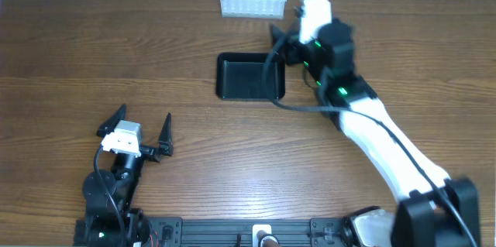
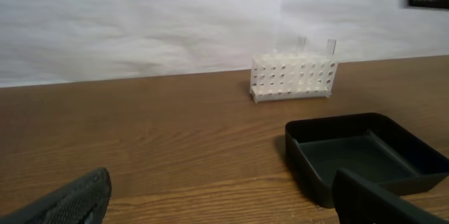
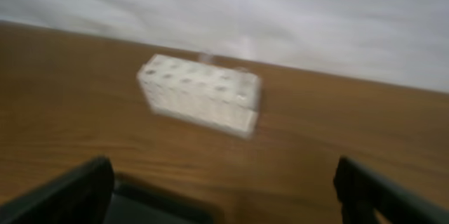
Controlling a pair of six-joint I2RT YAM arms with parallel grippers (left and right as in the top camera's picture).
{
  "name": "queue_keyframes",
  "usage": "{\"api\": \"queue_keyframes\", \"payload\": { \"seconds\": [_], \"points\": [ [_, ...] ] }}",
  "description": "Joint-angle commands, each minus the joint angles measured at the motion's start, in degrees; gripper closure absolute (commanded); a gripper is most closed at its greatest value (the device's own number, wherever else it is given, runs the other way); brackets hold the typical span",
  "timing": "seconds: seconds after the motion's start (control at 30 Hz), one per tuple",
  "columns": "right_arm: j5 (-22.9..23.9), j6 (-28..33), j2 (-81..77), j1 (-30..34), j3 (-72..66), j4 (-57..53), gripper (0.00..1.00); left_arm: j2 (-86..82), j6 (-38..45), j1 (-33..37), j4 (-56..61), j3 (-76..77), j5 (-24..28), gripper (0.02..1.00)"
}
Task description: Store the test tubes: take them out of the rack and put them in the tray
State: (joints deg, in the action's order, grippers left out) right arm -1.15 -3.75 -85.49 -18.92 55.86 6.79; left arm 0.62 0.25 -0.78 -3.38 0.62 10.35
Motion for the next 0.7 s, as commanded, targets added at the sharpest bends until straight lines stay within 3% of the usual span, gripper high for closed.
{"api": "queue_keyframes", "payload": {
  "seconds": [0.03, 0.43, 0.7],
  "points": [
    [5.0, -7.3, -12.5, -4.6, 15.0, -5.3, 0.009, -0.2, 0.6, 0.3, -0.1, -0.3, 0.5, 0.018],
    [17.3, -14.0, -37.0, -8.8, 45.0, -17.0, 0.025, -0.2, 0.6, 0.3, -0.1, -0.3, 0.5, 0.018],
    [20.6, -14.7, -45.4, -8.8, 54.2, -17.7, 0.034, -0.2, 0.6, 0.3, -0.1, -0.3, 0.5, 0.018]
  ]
}}
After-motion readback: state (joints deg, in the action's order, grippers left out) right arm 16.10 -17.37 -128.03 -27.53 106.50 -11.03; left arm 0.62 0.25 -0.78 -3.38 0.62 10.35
